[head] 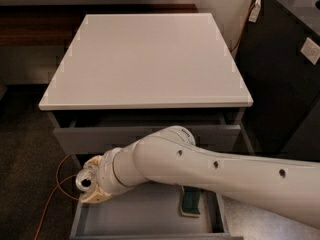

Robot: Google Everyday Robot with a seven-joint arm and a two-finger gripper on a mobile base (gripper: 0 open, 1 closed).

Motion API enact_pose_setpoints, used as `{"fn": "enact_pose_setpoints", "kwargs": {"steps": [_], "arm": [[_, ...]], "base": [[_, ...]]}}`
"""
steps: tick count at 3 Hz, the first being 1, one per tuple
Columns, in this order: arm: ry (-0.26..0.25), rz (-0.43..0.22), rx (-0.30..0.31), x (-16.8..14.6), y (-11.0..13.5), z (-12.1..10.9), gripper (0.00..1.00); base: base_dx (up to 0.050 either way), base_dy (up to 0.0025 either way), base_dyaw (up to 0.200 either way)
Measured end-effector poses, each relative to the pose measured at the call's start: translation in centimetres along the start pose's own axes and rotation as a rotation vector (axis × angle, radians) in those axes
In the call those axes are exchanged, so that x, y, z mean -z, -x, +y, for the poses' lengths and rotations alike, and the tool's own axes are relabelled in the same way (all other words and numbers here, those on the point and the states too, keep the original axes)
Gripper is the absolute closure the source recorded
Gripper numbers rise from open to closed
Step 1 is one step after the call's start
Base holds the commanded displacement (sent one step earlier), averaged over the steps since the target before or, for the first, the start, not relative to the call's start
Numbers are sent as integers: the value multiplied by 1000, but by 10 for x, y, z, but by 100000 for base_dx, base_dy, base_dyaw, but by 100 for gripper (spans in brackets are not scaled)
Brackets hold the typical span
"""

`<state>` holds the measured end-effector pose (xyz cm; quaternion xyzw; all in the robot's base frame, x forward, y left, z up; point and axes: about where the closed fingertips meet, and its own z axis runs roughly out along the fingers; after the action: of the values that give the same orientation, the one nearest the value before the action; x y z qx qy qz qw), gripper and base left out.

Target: Pick green can from middle drawer and place on counter

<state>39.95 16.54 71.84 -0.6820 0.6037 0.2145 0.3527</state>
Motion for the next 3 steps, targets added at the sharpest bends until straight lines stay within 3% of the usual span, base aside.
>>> {"fn": "enact_pose_setpoints", "kwargs": {"steps": [1,2,3], "arm": [[-22,14,8,22,33,4,100],[-76,3,48,58,53,5,100],[-76,-5,46,59,55,5,100]], "base": [[0,0,0],[0,0,0],[0,0,0]]}}
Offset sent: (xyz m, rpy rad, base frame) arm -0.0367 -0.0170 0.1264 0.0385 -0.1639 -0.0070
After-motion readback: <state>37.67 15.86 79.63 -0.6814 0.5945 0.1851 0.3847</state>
